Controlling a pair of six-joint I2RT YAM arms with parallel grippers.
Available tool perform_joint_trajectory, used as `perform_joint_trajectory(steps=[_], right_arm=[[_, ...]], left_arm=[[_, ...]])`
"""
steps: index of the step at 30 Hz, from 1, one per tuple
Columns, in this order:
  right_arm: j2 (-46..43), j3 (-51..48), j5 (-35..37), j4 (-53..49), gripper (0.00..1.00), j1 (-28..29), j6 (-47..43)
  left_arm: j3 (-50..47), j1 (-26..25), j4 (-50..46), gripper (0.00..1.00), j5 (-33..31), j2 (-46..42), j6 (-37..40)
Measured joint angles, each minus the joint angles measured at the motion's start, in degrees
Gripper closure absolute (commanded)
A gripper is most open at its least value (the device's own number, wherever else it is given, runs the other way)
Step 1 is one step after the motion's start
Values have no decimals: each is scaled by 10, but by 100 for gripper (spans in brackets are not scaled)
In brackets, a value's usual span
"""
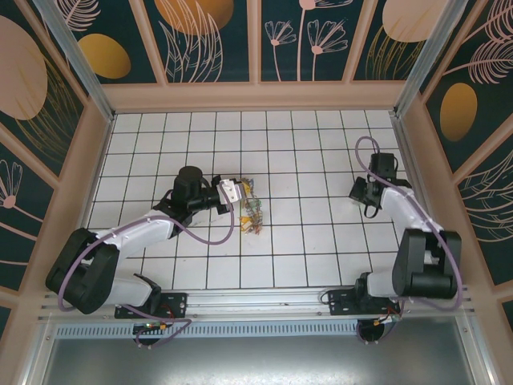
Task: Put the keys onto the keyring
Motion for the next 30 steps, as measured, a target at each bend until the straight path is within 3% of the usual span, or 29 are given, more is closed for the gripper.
perform_joint_trajectory(steps=[3, 6, 10, 20, 26, 30], right_arm=[[-91, -22, -57, 52, 100, 27, -48], [-182, -53, -120, 124, 100, 91, -124], [-239, -87, -213, 205, 100, 155, -194], [-157, -54, -393, 243, 100, 246, -226], [-108, -14, -417, 245, 100, 322, -223], [-76, 11, -412, 250, 100, 335, -221]], left_arm=[[17, 0, -6, 100, 14, 0, -18], [35, 0, -10, 100, 20, -1, -24], [48, 0, -25, 100, 27, -1, -22], [50, 0, -36, 100, 22, -5, -12], [50, 0, -30, 100, 23, -7, -13], [49, 0, -22, 100, 23, -14, -13]])
